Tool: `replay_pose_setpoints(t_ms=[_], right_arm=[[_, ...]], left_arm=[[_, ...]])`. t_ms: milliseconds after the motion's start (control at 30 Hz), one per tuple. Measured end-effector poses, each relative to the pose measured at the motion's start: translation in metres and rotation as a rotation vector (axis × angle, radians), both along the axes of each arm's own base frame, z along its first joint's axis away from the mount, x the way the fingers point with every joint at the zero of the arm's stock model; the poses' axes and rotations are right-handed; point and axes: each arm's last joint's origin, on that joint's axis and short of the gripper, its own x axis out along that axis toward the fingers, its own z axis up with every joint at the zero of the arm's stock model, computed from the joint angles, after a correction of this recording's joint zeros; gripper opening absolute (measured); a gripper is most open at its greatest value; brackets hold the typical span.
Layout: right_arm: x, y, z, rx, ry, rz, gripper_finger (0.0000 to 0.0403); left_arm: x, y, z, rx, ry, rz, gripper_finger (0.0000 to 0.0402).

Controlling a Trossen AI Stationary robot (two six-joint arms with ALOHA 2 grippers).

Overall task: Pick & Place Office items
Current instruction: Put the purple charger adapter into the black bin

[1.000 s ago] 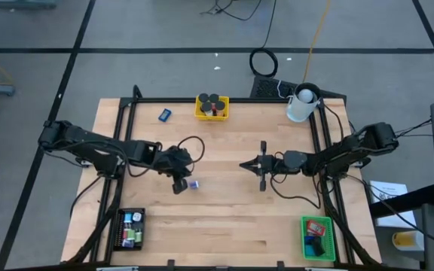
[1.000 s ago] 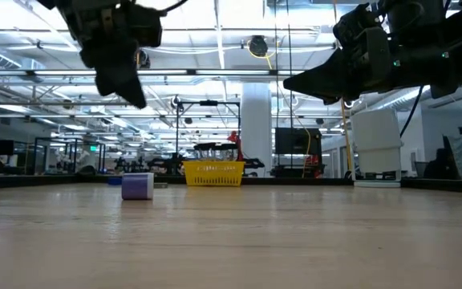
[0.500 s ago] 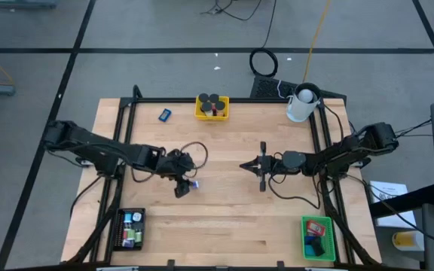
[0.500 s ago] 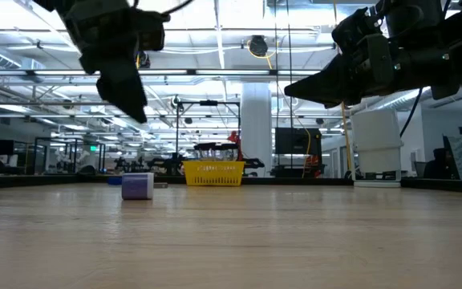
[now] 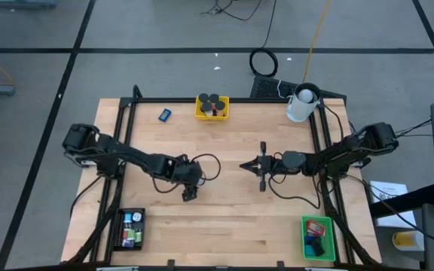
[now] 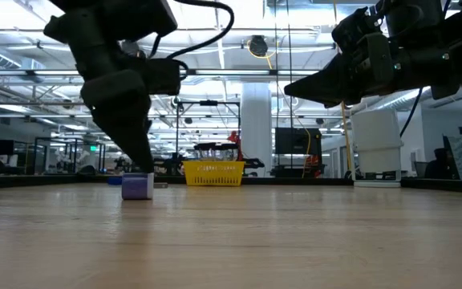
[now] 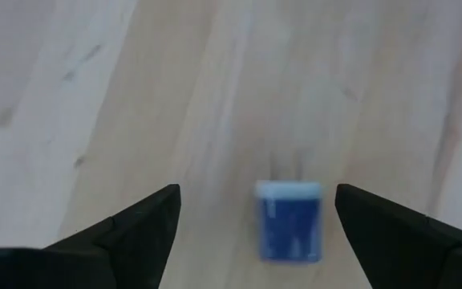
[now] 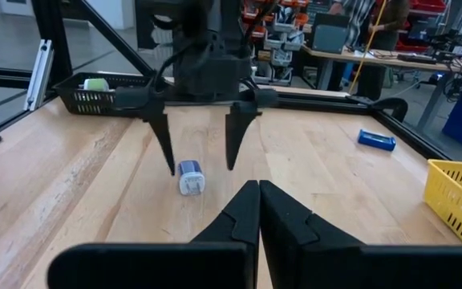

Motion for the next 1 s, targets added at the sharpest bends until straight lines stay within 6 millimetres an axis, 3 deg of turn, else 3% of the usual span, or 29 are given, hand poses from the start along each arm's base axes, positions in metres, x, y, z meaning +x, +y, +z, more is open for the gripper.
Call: replay_pose_setpoints(t_ms=[300, 533, 700, 867, 1000], right_arm=[[0.000, 0.000, 0.000, 0.021, 0.000, -0.001, 0.0001], [0.000, 0.000, 0.000, 0.020, 0.003, -0.001, 0.0001], [0.000, 0.000, -0.001, 0.020, 0.007, -0.001, 0.0001], [0.000, 0.000, -0.001, 0.020, 0.010, -0.001, 0.0001], [0.000, 0.000, -0.002, 0.018, 0.022, -0.001, 0.0001]], left_arm=[[0.007, 0.002, -0.024, -0.015, 0.069, -0.020, 0.0298], [0.005, 0.002, -0.023, -0.033, 0.091, -0.074, 0.0213], [-0.002, -0.001, -0.002, -0.061, 0.042, -0.094, 0.0132], [-0.026, -0.011, 0.036, -0.101, -0.006, -0.105, 0.0128], [-0.059, -0.025, 0.062, -0.165, 0.029, -0.083, 0.0128]])
